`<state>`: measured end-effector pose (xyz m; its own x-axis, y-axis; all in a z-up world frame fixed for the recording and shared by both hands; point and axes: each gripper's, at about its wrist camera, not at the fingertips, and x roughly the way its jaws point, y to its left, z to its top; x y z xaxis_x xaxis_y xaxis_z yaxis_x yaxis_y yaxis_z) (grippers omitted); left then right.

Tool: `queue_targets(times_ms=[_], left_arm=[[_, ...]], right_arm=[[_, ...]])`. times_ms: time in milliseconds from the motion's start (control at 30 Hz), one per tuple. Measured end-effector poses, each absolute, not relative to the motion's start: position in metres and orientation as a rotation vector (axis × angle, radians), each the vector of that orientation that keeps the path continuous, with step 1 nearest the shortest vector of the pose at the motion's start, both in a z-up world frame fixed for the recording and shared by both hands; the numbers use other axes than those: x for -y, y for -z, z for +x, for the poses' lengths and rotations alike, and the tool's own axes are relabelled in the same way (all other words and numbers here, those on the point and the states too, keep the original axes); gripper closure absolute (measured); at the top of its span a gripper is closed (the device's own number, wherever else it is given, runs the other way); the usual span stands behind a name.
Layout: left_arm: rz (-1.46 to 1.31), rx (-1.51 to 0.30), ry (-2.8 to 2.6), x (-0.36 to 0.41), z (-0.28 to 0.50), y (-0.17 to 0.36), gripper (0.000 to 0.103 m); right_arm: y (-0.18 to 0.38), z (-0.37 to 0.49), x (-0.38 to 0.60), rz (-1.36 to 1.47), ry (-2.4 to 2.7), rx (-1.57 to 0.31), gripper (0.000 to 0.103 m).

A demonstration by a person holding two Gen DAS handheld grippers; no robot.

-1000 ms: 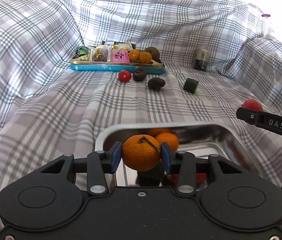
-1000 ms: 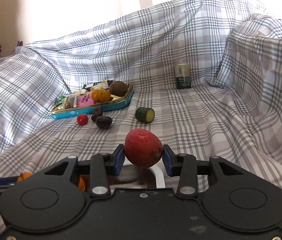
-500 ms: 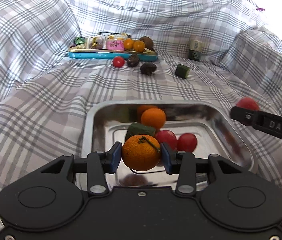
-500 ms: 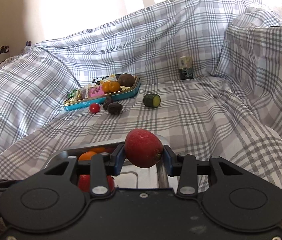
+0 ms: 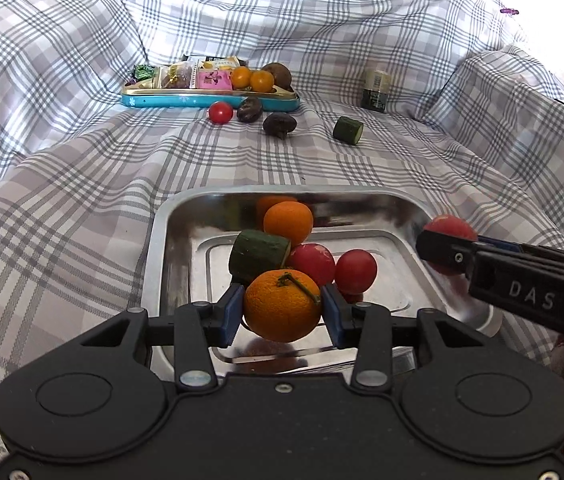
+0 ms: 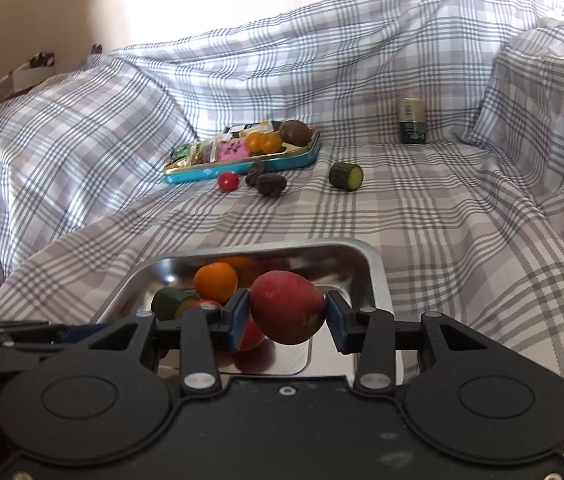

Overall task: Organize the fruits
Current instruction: 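Carry mandarin and radish into the steel tray and open both tools, then lift both open tools out of the steel tray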

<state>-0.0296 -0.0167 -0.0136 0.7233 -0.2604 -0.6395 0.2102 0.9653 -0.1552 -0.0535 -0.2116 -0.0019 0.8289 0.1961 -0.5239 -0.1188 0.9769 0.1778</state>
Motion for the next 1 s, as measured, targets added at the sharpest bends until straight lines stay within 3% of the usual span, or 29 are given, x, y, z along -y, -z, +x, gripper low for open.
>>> queue_targets(times_ms=[1000], left_arm=[[-0.033, -0.655, 0.215, 0.0227, -0.0338, 0.0112, 0.053]], right_arm=[[0.0009, -0.0525, 0.2138, 0.138, -0.164, -0.560, 0.059]])
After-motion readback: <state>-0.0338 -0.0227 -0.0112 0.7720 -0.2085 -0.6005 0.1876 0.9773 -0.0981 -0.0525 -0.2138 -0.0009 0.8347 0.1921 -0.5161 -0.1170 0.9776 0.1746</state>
